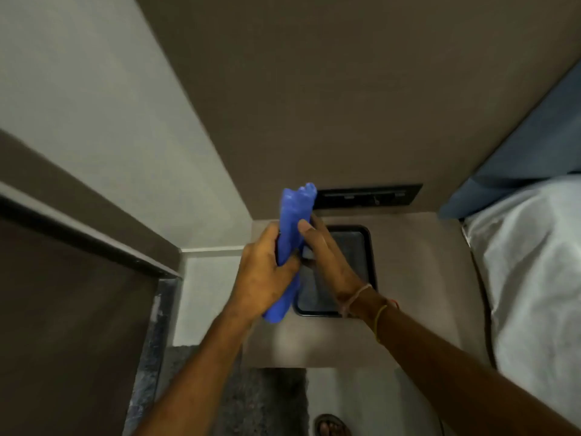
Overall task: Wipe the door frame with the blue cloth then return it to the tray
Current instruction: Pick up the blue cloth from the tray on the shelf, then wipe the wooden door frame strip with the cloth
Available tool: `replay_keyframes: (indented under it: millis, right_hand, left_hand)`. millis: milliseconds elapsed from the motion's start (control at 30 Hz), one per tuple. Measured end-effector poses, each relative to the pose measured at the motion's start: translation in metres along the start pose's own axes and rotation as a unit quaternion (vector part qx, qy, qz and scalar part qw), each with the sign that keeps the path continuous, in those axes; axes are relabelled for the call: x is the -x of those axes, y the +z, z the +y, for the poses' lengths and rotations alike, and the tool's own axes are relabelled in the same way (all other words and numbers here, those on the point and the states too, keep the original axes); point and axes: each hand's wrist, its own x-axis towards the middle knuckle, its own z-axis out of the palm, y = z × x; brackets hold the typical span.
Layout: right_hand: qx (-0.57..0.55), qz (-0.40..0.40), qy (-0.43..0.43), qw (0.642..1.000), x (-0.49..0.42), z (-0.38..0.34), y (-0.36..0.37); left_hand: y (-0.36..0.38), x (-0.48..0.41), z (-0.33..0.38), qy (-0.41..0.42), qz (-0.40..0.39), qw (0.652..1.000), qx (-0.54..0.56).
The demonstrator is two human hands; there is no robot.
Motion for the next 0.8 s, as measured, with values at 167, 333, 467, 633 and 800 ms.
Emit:
replay_keyframes:
  millis: [167, 333, 467, 633, 800]
  right_hand:
    - [0.017, -0.108, -0.066, 0.992, 0.04, -0.088, 0.113]
    - [0.023, -0.233, -0.101, 0.967, 0.121, -0.146, 0.241]
    - [-0.087, -0.227, -0.113, 0.963, 0.204, -0.179, 0.362]
    - [-0.2, -0.201, -0.167, 0.944, 0.336, -0.221, 0.5]
    - [-0.235, -0.223, -0.23, 0.918, 0.466, -0.251, 0.588]
  left_hand:
    - [-0.117, 0.085, 0.049, 0.041, 0.138, 0.988, -0.056]
    - [-0.245, 0.208, 0.082, 0.057, 0.22, 0.972, -0.063]
    - [-0.347, 0.335, 0.103, 0.049, 0.212, 0.971, -0.098]
    - [-0.437, 0.508, 0.137, 0.039, 0.367, 0.897, -0.243]
    - [-0.48, 0.669, 0.163, 0.035, 0.556, 0.769, -0.313]
